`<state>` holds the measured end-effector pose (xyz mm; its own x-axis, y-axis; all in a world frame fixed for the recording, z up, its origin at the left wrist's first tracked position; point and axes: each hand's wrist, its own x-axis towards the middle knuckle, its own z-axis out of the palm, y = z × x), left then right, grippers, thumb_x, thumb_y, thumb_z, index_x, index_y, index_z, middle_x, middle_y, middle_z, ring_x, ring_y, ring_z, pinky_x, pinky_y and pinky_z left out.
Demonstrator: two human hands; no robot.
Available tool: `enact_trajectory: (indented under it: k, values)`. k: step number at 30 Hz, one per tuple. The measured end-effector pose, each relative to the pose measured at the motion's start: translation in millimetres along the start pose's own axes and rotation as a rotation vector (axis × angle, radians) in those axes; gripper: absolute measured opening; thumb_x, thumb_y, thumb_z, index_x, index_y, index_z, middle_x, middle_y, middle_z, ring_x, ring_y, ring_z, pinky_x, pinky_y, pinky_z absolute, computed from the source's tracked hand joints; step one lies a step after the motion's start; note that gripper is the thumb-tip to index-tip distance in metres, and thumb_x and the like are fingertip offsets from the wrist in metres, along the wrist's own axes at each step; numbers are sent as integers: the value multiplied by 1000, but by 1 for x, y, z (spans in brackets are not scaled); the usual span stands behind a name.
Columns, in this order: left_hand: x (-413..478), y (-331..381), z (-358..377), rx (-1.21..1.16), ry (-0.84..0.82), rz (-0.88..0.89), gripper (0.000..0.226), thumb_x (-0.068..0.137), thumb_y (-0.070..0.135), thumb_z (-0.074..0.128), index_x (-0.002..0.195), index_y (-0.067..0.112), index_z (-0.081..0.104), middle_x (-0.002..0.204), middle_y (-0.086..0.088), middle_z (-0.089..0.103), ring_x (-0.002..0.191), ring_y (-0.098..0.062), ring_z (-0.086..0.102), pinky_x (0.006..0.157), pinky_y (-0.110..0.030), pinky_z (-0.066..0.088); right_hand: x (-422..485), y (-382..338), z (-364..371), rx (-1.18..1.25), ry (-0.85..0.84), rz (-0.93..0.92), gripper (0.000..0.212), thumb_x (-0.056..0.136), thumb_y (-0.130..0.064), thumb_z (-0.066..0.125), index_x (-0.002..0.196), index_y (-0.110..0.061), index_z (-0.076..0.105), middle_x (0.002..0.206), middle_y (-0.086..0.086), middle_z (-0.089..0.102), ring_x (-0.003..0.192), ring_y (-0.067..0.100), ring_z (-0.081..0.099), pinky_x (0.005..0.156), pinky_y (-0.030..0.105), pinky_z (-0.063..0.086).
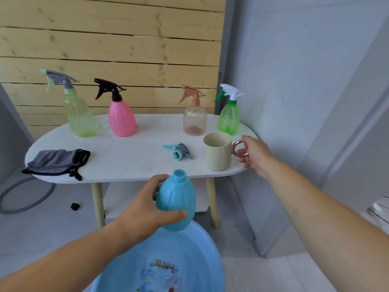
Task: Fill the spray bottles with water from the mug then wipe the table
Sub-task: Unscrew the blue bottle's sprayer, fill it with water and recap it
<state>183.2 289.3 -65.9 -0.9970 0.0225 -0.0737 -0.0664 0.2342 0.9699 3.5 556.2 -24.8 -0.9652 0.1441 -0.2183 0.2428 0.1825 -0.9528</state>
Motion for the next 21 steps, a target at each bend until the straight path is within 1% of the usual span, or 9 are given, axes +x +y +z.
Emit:
enact_trajectory:
  k: [2, 4, 6, 9, 11, 14, 18, 21]
  values:
    - [5, -2, 1, 3, -10, 8, 80, 50, 38, 93, 122, 46, 58, 115, 5, 71, 103, -10, 70, 83, -35, 63, 8, 1, -1, 3, 4, 16, 20, 96, -35, 44, 85, -19, 49, 93, 11, 58, 60, 22, 57, 49, 25, 40]
    - [9, -6, 1, 7, -16, 9, 81, 50, 38, 94, 123, 46, 58, 116, 5, 71, 104, -10, 70, 83, -34, 63, 17, 6, 0, 0, 12, 15, 23, 98, -37, 42, 87, -19, 49, 97, 11, 57, 62, 23, 60, 48, 26, 44]
    - [11, -8, 3, 8, -18, 10, 82, 51, 37, 94, 124, 44, 58, 116, 5, 71, 104, -10, 70, 82, -32, 63, 24, 11, 3, 21, 20, 6, 27, 100, -40, 41, 92, -16, 51, 102, 14, 57, 64, 26, 63, 48, 28, 48]
    - [16, -10, 6, 0, -27, 14, 81, 50, 37, 94, 122, 46, 59, 115, 5, 71, 105, -9, 69, 81, -33, 63, 32, 13, 3, 52, 3, 11, 29, 101, -41, 41, 109, -16, 53, 106, 16, 57, 68, 28, 65, 52, 31, 51]
    - [18, -11, 8, -5, -31, 12, 81, 49, 37, 94, 122, 46, 59, 115, 6, 71, 105, -9, 69, 81, -33, 63, 33, 13, 3, 46, -3, 12, 30, 101, -42, 40, 115, -19, 52, 104, 14, 57, 68, 27, 66, 51, 30, 51]
    - [18, -11, 10, -9, -36, 10, 80, 50, 36, 93, 121, 47, 59, 116, 6, 71, 105, -8, 69, 80, -30, 62, 34, 13, 5, -14, 29, -18, 30, 101, -45, 40, 114, -21, 53, 103, 10, 57, 69, 25, 66, 50, 31, 52]
    - [18, -10, 12, -13, -37, 10, 78, 51, 35, 93, 119, 49, 59, 115, 7, 71, 104, -7, 69, 79, -29, 62, 31, 14, 8, -40, 89, -62, 35, 101, -45, 42, 116, -16, 54, 91, 4, 56, 65, 23, 63, 57, 35, 56]
    - [17, -10, 12, -16, -39, 2, 79, 53, 32, 93, 123, 45, 58, 115, 7, 71, 103, -7, 69, 78, -28, 62, 28, 12, 7, -103, 113, -71, 35, 100, -47, 40, 118, -19, 52, 90, 0, 56, 69, 22, 63, 56, 32, 52]
